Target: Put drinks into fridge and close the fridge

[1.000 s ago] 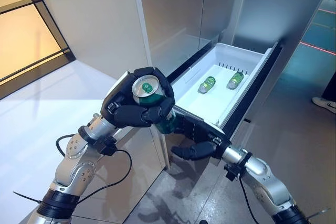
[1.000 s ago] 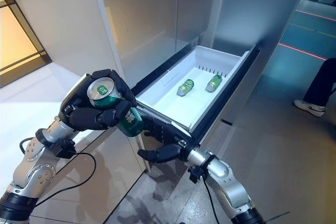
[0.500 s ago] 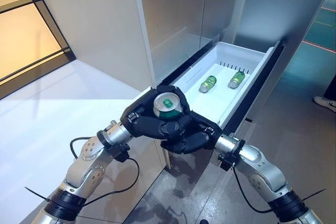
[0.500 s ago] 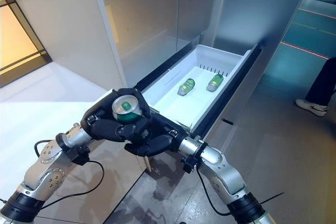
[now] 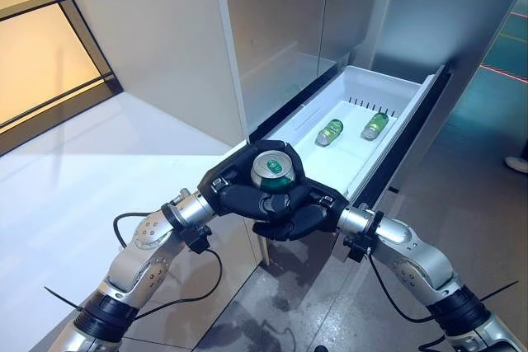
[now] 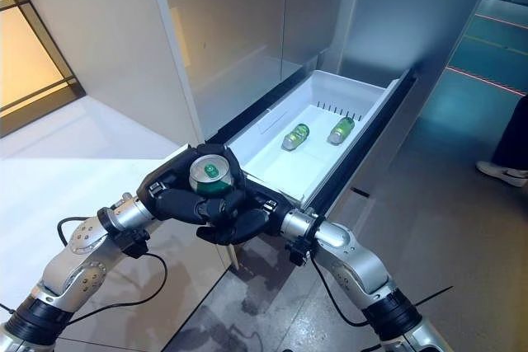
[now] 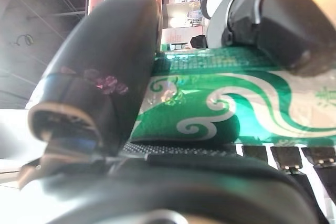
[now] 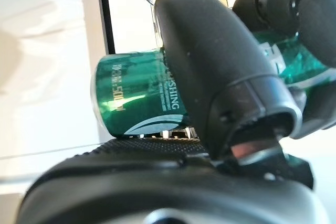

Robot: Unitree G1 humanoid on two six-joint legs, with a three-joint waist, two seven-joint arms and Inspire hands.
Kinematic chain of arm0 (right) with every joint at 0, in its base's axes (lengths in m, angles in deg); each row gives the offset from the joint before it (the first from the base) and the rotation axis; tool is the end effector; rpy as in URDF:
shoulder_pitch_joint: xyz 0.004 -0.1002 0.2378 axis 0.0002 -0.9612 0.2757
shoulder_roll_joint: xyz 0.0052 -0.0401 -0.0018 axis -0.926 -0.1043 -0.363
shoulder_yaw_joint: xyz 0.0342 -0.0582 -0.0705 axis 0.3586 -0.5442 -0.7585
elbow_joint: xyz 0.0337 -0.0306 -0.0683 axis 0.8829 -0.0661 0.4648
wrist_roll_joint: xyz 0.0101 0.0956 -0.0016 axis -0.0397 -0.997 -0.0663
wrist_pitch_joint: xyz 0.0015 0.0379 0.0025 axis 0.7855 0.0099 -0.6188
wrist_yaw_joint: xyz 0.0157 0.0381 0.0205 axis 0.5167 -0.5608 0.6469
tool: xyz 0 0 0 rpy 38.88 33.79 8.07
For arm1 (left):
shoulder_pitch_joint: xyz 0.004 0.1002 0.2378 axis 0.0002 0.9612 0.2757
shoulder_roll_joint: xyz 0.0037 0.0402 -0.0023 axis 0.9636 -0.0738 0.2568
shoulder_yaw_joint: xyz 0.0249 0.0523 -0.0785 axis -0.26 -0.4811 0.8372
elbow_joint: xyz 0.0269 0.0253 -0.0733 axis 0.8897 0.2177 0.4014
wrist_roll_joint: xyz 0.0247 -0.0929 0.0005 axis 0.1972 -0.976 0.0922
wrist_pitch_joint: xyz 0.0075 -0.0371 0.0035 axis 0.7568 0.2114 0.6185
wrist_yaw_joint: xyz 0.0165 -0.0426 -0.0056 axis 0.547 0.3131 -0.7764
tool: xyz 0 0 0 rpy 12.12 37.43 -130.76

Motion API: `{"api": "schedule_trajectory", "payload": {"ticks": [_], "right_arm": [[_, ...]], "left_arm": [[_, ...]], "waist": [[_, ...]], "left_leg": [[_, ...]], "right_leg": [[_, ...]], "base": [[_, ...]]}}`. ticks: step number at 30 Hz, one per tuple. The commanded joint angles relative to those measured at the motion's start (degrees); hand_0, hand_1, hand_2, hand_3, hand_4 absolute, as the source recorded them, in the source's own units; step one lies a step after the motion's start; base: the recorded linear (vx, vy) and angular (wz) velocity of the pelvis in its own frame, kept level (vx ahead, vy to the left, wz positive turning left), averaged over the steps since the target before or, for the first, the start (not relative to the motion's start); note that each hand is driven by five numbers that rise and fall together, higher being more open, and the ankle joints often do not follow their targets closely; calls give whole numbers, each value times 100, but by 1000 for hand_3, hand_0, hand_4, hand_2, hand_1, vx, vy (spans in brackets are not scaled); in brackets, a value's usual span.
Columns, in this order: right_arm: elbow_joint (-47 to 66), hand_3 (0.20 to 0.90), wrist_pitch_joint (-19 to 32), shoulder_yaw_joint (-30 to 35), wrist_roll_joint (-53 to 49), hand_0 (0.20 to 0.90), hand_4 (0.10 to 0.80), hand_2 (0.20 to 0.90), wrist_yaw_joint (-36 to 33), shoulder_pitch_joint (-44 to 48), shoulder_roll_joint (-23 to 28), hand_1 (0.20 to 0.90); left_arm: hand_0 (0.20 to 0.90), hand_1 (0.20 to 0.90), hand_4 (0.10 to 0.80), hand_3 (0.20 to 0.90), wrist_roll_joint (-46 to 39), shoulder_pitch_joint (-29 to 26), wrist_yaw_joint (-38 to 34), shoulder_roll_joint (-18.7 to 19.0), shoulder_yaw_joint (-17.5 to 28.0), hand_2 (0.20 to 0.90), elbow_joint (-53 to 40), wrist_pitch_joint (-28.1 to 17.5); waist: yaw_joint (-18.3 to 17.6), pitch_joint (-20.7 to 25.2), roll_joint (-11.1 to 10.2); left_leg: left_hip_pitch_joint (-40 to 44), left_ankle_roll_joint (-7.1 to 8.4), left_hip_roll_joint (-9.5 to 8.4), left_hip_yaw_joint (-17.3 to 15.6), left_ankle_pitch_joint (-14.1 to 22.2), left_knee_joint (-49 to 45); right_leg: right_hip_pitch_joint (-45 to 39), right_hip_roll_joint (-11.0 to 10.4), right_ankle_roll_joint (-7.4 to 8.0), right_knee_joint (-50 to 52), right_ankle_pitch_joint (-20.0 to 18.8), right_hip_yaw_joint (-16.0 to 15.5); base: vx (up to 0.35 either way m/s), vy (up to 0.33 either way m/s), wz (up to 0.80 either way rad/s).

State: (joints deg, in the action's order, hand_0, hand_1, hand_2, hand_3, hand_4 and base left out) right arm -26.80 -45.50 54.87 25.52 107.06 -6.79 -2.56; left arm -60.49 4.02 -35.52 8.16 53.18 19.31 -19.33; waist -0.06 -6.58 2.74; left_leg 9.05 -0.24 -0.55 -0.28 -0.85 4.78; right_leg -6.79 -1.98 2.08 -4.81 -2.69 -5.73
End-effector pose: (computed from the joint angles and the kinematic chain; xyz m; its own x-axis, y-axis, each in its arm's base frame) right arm 0.2266 -0.1500 0.1011 0.5744 0.8149 -0.0775 -0.8047 0.5795 0.1292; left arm 0.2210 0.1844 0.1228 0.6001 -0.7663 0.2295 0.7871 0.6168 0.0013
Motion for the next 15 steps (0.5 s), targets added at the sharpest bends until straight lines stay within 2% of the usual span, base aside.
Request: {"api": "schedule_trajectory", "payload": {"ticks": [1, 4, 5, 6, 7, 15], "right_arm": [[558, 900, 230, -396, -1078, 900, 800, 900, 132, 781, -570, 900], [496, 900, 283, -457, -1207, 900, 800, 900, 37, 683, -667, 900], [474, 587, 327, -468, -1248, 632, 487, 632, 7, 664, -696, 632], [484, 324, 344, -459, -1307, 406, 224, 406, -16, 648, -713, 406], [510, 200, 370, -460, -1364, 300, 100, 300, -57, 619, -740, 300], [554, 200, 566, -473, -1284, 300, 100, 300, -318, 548, -893, 300]], "left_arm": [[300, 300, 100, 200, -599, -1361, -4, -298, 24, 300, -140, -738], [300, 300, 100, 200, -673, -1343, 35, -390, -71, 300, -256, -828], [300, 300, 100, 200, -690, -1340, 44, -412, -95, 300, -273, -845], [300, 300, 100, 200, -694, -1347, 40, -444, -118, 300, -288, -833], [300, 300, 100, 200, -700, -1348, 24, -470, -141, 300, -310, -833], [300, 300, 100, 200, -685, -1339, -80, -685, -254, 300, -367, -974]], "waist": [[3, 359, -200], [-11, 338, -201], [-17, 339, -200], [-25, 338, -201], [-35, 336, -201], [-87, 316, -200]], "left_leg": [[-42, -181, -373, 83, 439, -278], [36, -185, -366, 84, 470, -234], [41, -183, -363, 79, 472, -232], [43, -185, -365, 79, 470, -227], [44, -188, -368, 77, 471, -228], [52, -205, -377, 44, 479, -234]], "right_leg": [[22, 174, 90, 693, 759, 10], [-32, 179, 100, 685, 800, 9], [-32, 181, 99, 685, 801, 10], [-32, 184, 99, 679, 797, 16], [-35, 188, 99, 675, 795, 26], [-26, 200, 103, 669, 783, 72]], "base": [[45, 2, 0], [27, 2, 0], [0, 0, 0], [0, 0, 0], [0, 0, 0], [0, 0, 0]]}}
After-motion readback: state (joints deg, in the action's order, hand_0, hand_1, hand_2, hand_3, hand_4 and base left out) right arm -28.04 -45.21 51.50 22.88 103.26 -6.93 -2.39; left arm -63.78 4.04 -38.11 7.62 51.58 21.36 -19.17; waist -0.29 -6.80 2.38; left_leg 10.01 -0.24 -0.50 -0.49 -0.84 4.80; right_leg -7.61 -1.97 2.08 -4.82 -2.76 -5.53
